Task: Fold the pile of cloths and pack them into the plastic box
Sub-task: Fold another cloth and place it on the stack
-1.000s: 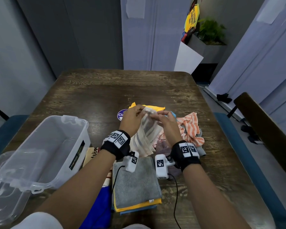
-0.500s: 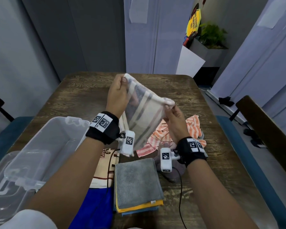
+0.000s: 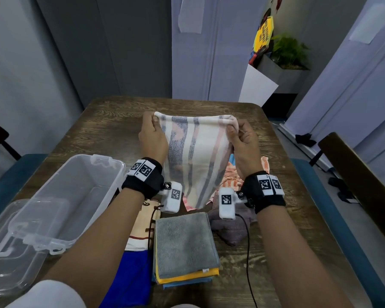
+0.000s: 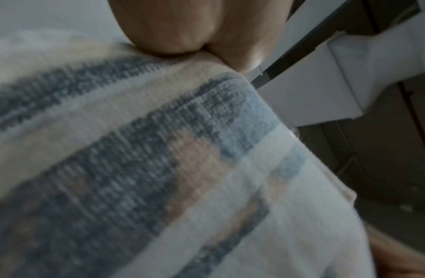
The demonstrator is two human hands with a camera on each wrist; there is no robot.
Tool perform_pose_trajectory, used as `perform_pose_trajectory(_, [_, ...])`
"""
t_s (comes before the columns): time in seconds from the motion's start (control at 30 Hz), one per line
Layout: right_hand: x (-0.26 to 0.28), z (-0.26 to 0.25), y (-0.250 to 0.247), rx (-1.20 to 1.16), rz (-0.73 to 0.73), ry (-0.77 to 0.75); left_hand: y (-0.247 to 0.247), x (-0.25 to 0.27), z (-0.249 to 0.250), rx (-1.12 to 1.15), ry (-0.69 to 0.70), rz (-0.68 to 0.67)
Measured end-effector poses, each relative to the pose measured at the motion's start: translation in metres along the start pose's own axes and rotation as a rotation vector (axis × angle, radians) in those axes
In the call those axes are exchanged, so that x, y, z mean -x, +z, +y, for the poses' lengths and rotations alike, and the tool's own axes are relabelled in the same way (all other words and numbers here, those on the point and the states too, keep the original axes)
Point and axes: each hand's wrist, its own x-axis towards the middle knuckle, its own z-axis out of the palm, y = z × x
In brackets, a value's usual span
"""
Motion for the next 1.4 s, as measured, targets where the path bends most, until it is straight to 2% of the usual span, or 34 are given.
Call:
perform_pose_trajectory(0.1, [0.003,0.002,0.002,-0.043,-0.009,0.105,0.001,-0.001,-0.008,-0.046,0.0,-0.031])
perform_pose_trajectory(0.23, [0.008,0.004,0.011,-0.086,-0.052,0.243,0.006,0.002,-0.024,-0.143,-0.07,-0.133])
perform_pose_trajectory(0.27, [0.01,0.007,0.013,-0.077,-0.069,0.264,0.008,0.005,-0.025,-0.158,-0.041,-0.142])
perform_pose_trajectory(0.33, [0.015,0.01,0.019,-0.08,-0.107,0.296,0.014,0.017,-0.018,-0.147,0.125,-0.213])
perform_pose_trajectory(0.4, [0.019,0.01,0.026,-0.115,-0.161,0.309,0.022,0.033,-0.002,-0.119,0.312,-0.384])
perform_pose_trajectory(0.43, [0.021,0.009,0.028,-0.132,-0.177,0.316,0.025,0.038,0.005,-0.109,0.352,-0.461])
perform_pose_trajectory(0.53, [0.023,0.004,0.027,-0.174,-0.123,0.374,0.028,0.036,0.009,-0.053,0.283,-0.572])
perform_pose_trajectory(0.6, [0.022,0.002,0.022,-0.22,-0.131,0.41,0.032,0.031,0.007,-0.062,0.309,-0.621])
perform_pose_trajectory(0.7, [0.024,-0.004,0.017,-0.187,-0.24,0.396,0.038,0.025,0.011,-0.049,0.36,-0.521])
perform_pose_trajectory(0.83, [0.034,-0.004,0.015,0.074,-0.299,0.304,0.036,0.007,0.033,-0.052,0.371,-0.358])
perform_pose_trajectory(1.0, [0.053,0.028,0.022,0.419,-0.401,0.209,0.021,-0.028,0.059,-0.061,0.45,-0.202])
perform_pose_trajectory(1.17, [0.064,0.059,0.008,0.613,-0.61,0.396,0.004,-0.055,0.06,-0.075,0.45,-0.127])
perform_pose_trajectory(1.27, [0.065,0.066,0.003,0.587,-0.696,0.518,-0.001,-0.056,0.05,-0.094,0.417,-0.171])
perform_pose_trajectory(1.4, [0.066,0.071,-0.002,0.513,-0.713,0.552,-0.001,-0.057,0.034,-0.101,0.364,-0.21])
